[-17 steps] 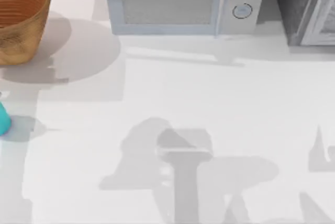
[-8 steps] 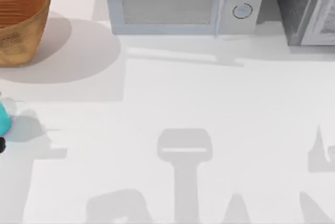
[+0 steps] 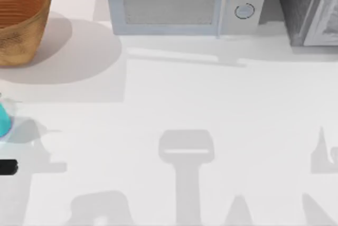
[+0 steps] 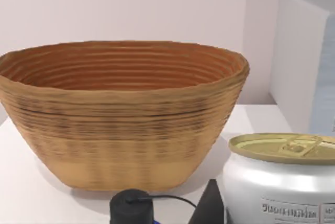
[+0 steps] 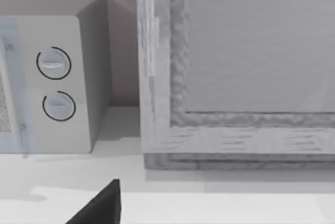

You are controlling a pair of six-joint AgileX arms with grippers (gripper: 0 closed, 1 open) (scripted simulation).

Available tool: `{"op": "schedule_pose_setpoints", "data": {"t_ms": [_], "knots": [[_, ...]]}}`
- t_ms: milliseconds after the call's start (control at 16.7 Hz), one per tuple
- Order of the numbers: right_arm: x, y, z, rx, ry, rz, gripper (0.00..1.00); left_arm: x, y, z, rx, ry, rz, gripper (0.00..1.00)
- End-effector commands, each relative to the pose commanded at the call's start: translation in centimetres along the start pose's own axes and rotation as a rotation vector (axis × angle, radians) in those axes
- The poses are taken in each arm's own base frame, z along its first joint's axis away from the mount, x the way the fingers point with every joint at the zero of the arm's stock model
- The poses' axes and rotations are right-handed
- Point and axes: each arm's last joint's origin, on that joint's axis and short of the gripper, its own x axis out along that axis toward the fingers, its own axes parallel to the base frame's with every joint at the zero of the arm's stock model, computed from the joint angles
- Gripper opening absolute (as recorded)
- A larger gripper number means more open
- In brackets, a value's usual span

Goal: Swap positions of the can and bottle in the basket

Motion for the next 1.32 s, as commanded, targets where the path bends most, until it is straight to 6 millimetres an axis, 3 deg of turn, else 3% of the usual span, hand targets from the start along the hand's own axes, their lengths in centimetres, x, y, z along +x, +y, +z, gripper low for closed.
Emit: {"op": "schedule_pose_setpoints", "data": {"t_ms": [240, 600, 960, 1320], "knots": [[0.0, 0.0, 0.0, 0.000, 0.000, 0.000, 1.00, 0.0, 0.0, 0.0, 0.002, 0.005, 0.002, 0.00], [0.0, 0.0, 0.0, 0.000, 0.000, 0.000, 1.00, 1.2, -0.7, 4.8, -0.006, -0.096, -0.138, 0.00], [0.0, 0.0, 0.0, 0.000, 0.000, 0.000, 1.00, 5.0, -2.2, 9.8, -0.008, -0.171, -0.365, 0.00], [0.0, 0.0, 0.0, 0.000, 0.000, 0.000, 1.00, 9.9, -4.2, 12.8, 0.006, -0.240, -0.576, 0.00]]}}
